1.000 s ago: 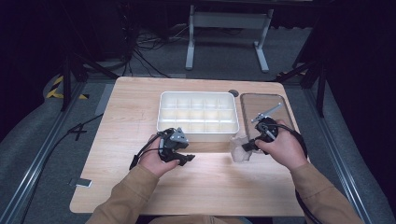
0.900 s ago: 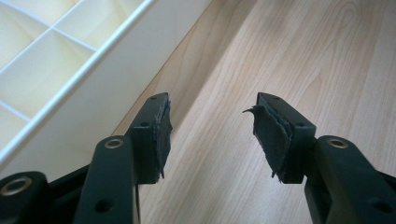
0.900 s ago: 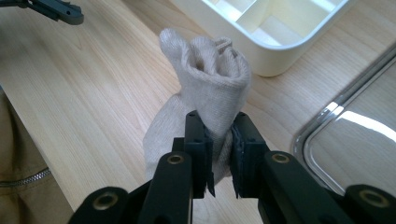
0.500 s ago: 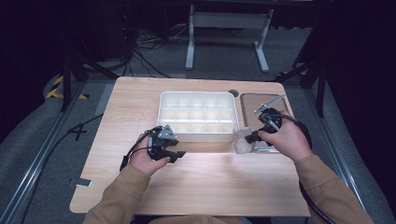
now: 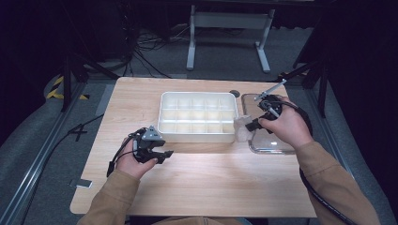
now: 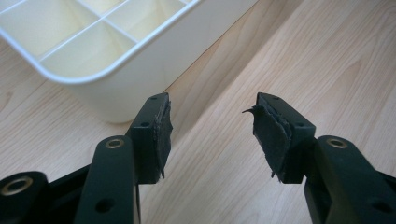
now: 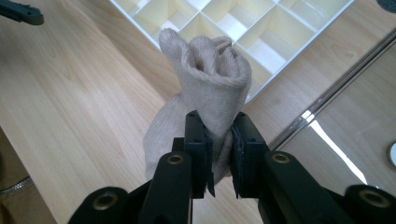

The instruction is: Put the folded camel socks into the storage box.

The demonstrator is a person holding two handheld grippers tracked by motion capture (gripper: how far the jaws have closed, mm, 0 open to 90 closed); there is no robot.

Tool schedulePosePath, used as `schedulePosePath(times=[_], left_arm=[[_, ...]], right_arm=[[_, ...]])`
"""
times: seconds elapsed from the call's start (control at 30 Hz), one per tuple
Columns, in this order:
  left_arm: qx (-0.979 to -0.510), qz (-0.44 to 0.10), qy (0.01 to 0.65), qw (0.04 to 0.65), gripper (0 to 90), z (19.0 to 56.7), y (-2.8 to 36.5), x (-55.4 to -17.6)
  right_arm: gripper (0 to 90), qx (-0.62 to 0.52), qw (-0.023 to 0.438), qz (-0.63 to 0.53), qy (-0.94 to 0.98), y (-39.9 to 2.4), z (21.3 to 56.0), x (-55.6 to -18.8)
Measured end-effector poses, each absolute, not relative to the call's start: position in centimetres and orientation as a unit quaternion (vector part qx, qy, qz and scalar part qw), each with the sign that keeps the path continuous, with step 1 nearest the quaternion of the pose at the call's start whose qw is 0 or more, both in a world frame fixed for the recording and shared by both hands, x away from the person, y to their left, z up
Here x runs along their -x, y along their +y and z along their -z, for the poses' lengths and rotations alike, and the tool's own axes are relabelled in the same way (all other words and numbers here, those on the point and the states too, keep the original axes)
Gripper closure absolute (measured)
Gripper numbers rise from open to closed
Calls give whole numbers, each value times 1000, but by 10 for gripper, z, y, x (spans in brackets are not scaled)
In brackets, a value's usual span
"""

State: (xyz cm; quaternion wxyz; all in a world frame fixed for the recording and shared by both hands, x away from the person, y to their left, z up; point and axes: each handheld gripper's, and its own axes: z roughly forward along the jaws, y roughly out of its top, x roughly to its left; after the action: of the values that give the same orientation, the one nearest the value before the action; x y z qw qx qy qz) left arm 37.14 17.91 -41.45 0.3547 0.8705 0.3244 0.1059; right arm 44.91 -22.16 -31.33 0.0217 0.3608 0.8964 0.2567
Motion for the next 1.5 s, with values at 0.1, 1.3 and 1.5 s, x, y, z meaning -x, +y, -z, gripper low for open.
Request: schedulePosePath(times=[0.1,1.3,1.5], left_arm=[[-866,-108,334,356,471,415,185,-369],[-845,-120,394,340,473,422,227,-332],[-845,-125,391,343,473,422,227,-333]], right_arm=[[787,-359,25,-256,897,-221,311,-454],[785,-331,43,-154,930,-171,340,-513],[784,-327,39,-151,932,-163,351,-516]])
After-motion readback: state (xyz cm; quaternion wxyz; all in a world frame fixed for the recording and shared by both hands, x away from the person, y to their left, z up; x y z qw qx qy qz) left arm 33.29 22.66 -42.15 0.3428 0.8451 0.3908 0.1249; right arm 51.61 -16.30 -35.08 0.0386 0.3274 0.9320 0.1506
